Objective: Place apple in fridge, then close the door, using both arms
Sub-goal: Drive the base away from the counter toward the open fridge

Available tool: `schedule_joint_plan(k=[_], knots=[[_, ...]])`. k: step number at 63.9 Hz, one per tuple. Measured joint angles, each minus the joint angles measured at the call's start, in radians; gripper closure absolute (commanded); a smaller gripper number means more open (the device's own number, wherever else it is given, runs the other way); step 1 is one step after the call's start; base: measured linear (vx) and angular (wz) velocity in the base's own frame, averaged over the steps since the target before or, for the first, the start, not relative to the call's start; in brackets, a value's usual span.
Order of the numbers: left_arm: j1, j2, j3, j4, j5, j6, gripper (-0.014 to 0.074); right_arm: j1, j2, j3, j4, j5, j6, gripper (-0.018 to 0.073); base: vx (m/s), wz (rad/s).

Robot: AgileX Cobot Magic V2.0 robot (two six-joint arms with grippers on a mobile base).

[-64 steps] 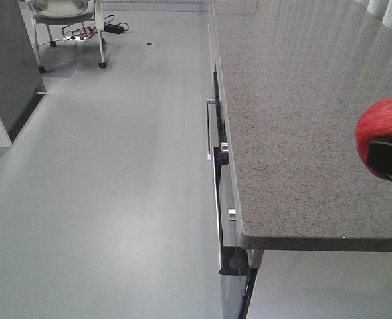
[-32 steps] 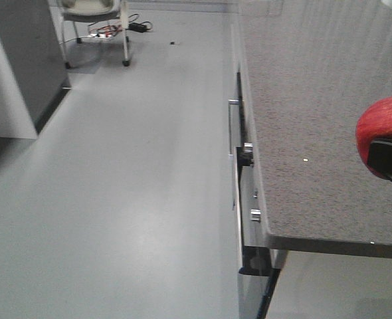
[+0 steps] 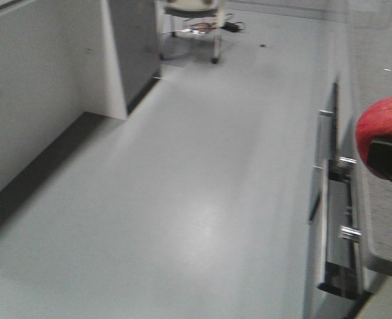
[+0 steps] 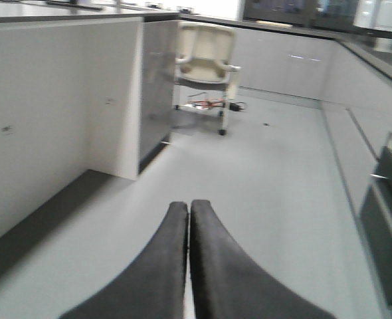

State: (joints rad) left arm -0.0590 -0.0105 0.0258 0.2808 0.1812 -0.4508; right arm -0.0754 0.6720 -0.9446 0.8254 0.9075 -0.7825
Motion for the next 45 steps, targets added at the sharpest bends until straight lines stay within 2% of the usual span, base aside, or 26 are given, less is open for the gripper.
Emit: schedule_joint_plan(k=[24,45], knots=[[0.0,0.0,0.0,0.0,0.0,0.0,0.0603,0.0,0.0,0.0,0.001,0.0,0.0,0.0566,-0.04,0.57],[0.0,0.0,0.0,0.0,0.0,0.0,0.0603,0.0,0.0,0.0,0.001,0.0,0.0,0.0566,-0.01,0.41]])
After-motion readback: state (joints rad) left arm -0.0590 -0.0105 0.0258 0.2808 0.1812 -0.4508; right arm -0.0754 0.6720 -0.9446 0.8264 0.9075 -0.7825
